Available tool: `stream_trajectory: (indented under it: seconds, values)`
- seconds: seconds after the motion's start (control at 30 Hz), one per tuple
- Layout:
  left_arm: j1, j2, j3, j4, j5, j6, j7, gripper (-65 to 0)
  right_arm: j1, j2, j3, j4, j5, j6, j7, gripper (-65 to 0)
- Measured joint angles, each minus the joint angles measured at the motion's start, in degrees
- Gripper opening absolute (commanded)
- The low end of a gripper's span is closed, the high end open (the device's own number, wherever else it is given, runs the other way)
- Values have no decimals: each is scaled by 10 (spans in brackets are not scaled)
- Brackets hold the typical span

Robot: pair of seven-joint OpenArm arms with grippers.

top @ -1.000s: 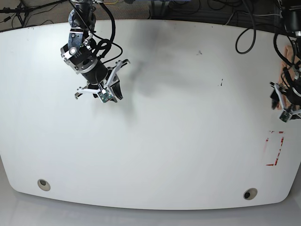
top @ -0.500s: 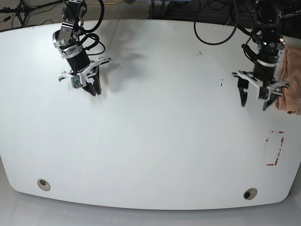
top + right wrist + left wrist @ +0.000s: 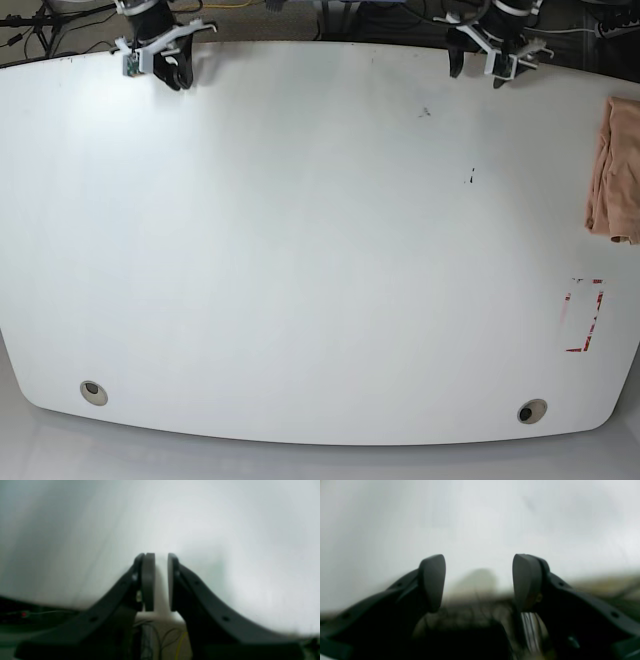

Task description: Fold the T-shirt properly

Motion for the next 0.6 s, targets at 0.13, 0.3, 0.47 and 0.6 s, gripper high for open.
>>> stream_trajectory:
  seconds: [0.13, 0.3, 0.47, 0.6]
  values:
    - [41, 1, 3, -1, 1, 1, 0, -271, -41, -3, 0, 1, 23, 0, 9, -572]
    - [91, -9, 30, -11, 0, 2, -5, -271, -82, -6, -3, 5, 37, 6, 12, -572]
    - [109, -13, 42, -30, -1, -1, -3, -271, -112, -28, 1, 4, 31, 2, 12, -572]
    - [107, -26, 43, -58, -3, 1, 6, -271, -129, -51, -4, 3, 14, 2, 13, -572]
